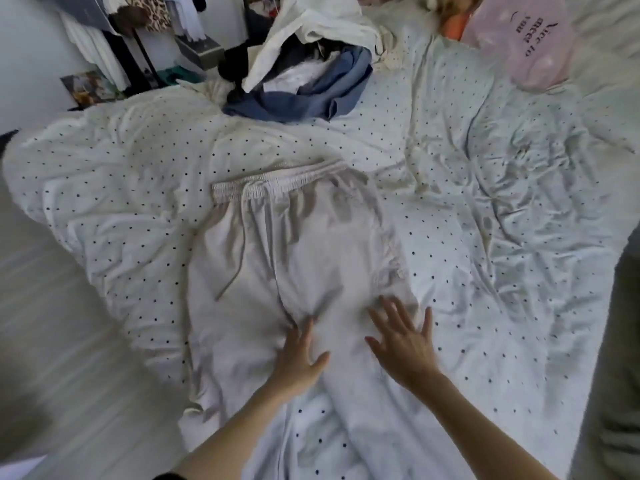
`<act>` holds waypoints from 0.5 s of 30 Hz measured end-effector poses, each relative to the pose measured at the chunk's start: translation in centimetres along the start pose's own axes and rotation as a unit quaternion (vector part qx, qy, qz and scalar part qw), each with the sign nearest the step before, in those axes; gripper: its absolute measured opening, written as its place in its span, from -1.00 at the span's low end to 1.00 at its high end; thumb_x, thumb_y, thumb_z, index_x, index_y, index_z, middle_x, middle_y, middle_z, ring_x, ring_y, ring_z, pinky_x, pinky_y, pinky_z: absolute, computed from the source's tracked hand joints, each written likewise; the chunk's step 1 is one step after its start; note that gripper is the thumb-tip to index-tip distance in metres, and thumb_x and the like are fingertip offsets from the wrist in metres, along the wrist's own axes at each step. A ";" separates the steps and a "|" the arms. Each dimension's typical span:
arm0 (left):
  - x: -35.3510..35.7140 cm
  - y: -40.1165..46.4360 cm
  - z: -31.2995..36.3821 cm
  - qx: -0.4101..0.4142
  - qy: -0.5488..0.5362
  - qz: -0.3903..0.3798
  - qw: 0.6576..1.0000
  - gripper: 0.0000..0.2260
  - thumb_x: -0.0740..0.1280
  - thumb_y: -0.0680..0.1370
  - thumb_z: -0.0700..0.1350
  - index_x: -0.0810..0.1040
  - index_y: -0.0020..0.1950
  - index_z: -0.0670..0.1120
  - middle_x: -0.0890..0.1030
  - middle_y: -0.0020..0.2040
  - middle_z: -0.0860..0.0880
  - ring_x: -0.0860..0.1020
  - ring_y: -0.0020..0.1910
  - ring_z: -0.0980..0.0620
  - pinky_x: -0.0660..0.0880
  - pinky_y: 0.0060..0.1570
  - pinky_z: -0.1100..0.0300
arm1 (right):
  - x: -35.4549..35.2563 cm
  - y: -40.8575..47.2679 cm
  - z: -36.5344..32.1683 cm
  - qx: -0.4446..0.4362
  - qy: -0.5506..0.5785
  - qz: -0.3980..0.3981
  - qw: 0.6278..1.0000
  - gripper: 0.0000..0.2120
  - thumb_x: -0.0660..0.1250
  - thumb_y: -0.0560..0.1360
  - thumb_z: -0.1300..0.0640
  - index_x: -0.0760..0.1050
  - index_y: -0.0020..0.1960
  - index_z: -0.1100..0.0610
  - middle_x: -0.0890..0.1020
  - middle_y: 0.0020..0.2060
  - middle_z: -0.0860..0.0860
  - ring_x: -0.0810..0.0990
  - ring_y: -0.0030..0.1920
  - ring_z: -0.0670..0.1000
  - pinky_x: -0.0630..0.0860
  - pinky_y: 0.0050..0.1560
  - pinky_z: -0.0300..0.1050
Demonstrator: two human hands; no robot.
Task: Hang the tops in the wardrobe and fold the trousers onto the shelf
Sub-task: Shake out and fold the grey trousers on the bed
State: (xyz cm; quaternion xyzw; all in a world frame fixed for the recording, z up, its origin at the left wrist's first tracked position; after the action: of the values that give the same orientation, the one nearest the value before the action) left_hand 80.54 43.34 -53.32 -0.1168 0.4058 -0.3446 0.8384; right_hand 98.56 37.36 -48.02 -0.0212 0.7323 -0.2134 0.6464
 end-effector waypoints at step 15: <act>25.9 -19.9 4.3 -0.063 -0.244 0.168 0.953 -0.54 0.31 0.55 -0.20 0.27 0.42 -0.06 0.51 0.12 0.03 0.52 0.07 0.08 0.46 0.08 0.26 | 13.5 -22.8 12.1 -0.024 0.033 0.010 0.999 -0.46 0.34 0.50 -0.03 0.33 0.44 0.06 0.26 0.48 0.05 0.23 0.48 0.07 0.06 0.36 0.45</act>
State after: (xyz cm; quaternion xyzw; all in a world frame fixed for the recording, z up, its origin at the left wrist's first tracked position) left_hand 85.43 10.99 -56.61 -0.1794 0.2238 -0.1337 0.9486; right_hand 102.38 9.05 -53.81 -0.0229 0.7581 -0.1900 0.6235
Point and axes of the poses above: each hand's wrist, its own y-axis towards the middle knuckle, its own x-axis out of the palm, z = x × y, the point moved 4 cm from there along y, towards the middle knuckle
